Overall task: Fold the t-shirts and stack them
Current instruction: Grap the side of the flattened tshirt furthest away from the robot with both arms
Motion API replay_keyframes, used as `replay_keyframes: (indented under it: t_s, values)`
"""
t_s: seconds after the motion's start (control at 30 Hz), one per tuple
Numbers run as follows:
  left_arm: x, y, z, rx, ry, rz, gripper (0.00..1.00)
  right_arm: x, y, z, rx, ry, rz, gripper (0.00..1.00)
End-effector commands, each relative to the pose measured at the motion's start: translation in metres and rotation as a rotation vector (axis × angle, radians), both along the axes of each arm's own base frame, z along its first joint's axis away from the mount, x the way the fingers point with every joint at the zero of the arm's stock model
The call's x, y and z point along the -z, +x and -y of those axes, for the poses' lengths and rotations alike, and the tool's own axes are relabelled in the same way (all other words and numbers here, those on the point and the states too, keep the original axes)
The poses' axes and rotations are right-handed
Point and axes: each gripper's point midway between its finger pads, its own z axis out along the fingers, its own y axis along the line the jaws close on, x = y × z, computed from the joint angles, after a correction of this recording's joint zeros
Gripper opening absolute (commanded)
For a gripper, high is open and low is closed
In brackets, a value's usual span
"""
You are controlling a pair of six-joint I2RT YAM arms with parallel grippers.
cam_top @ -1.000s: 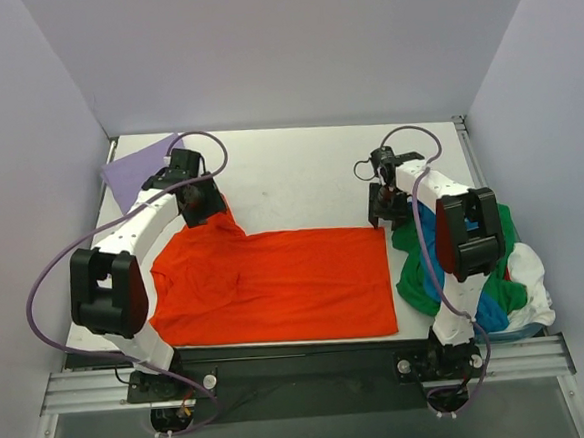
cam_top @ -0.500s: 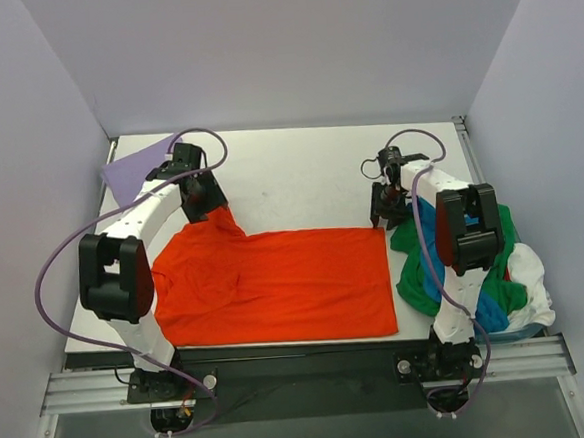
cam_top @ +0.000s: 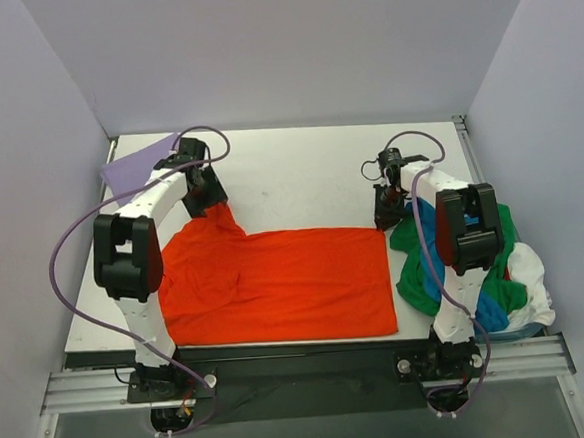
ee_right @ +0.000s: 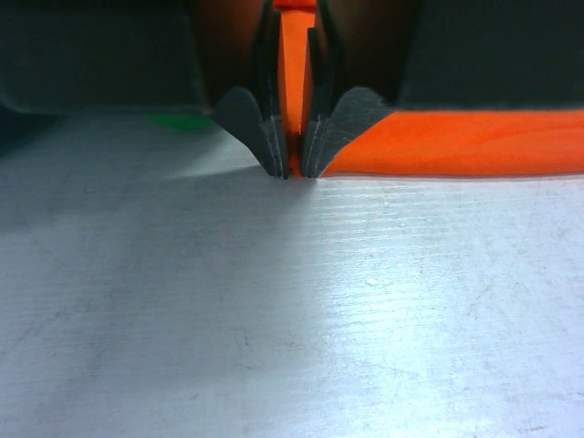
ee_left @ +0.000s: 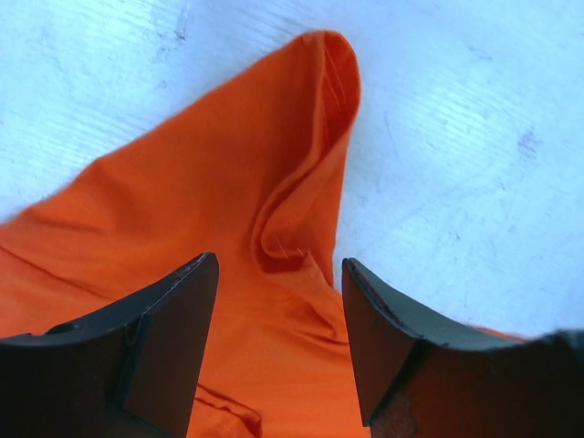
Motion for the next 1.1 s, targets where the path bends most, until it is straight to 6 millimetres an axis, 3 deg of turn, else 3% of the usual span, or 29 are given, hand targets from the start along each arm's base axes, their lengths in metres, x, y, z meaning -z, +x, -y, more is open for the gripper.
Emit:
replay_keyframes:
  t_s: [0.0,0.13,0.53,0.73,1.07]
  values:
    - [-0.005,0.021,-0.014,-0.030,0.033,0.030,0.67,0.007,-0.016,0.004,-0.010,-0.014,-0.062,0.09]
    - [-0.001,0.037,-0.015,-0.048,0.024,0.057,0.67,0.006,-0.017,0.003,-0.009,-0.007,-0.065,0.03]
    - [0.021,0.078,-0.001,-0.129,-0.092,0.104,0.66,0.009,-0.020,-0.002,-0.013,0.019,-0.087,0.02]
    - [0.019,0.100,0.001,-0.157,-0.100,0.150,0.65,0.010,-0.022,-0.005,-0.016,0.030,-0.098,0.02]
    - [0.023,0.115,0.000,-0.175,-0.100,0.147,0.58,0.013,-0.024,-0.005,-0.015,0.033,-0.111,0.02]
